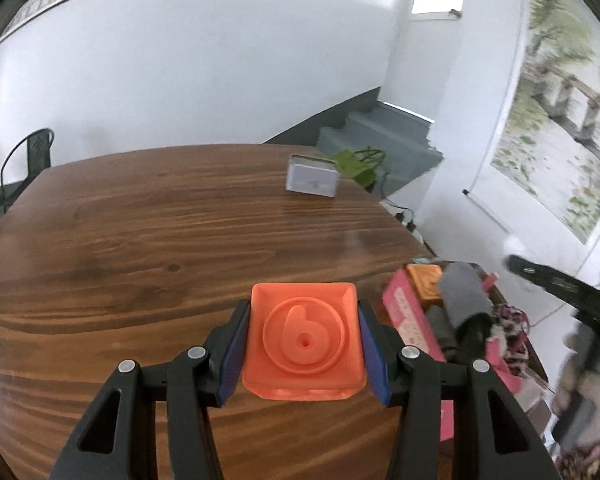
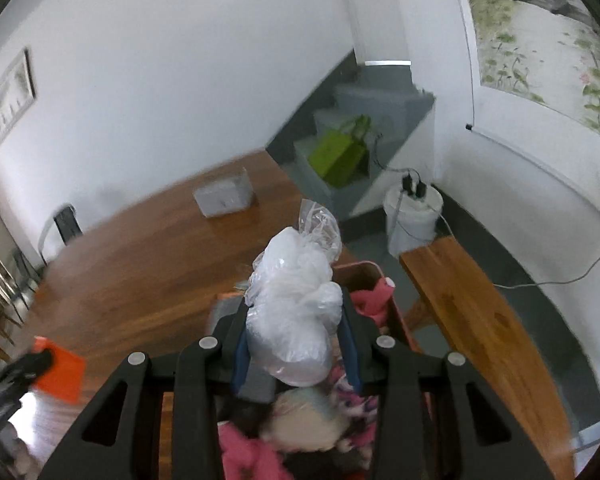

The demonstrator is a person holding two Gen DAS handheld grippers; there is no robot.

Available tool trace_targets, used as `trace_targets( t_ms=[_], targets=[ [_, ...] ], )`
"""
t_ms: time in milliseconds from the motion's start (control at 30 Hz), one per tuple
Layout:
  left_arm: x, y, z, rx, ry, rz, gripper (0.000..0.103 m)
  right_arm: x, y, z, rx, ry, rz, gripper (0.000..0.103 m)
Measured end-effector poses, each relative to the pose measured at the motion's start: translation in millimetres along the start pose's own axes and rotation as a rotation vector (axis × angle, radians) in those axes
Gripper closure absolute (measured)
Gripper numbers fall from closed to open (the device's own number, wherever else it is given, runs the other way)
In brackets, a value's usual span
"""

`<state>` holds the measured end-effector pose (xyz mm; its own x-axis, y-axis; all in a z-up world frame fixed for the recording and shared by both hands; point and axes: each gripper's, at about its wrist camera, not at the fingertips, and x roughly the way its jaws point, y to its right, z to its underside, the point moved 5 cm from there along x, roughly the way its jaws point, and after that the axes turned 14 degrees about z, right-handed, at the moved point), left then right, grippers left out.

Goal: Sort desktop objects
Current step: 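Carry the bag and orange cube to the bin and open both grippers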

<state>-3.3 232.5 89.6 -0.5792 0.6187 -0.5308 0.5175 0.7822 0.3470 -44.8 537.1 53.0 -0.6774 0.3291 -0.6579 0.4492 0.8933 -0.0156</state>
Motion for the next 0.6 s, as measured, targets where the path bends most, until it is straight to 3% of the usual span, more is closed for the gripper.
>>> trace_targets(
  t_ms=[133, 267, 367, 600],
  targets=[
    [-5, 13, 1, 0.022, -0.003, 0.015, 0.050, 29, 1, -2, -0.004, -0.069, 0.012, 0.059],
    [-4, 19, 2, 0.034, -0.011, 0.029, 0.050, 37, 6, 0, 0.021, -0.093, 0.001, 0.050],
    [-1, 27, 2, 0.042, -0.019, 0.047, 0.050, 28, 13, 8, 0.034, -0.071, -0.006, 0.038],
    [9, 59, 0, 0.089, -0.037, 0.110, 0.050, 3, 31, 8, 0.089, 0.003, -0.001, 0.035]
  ],
)
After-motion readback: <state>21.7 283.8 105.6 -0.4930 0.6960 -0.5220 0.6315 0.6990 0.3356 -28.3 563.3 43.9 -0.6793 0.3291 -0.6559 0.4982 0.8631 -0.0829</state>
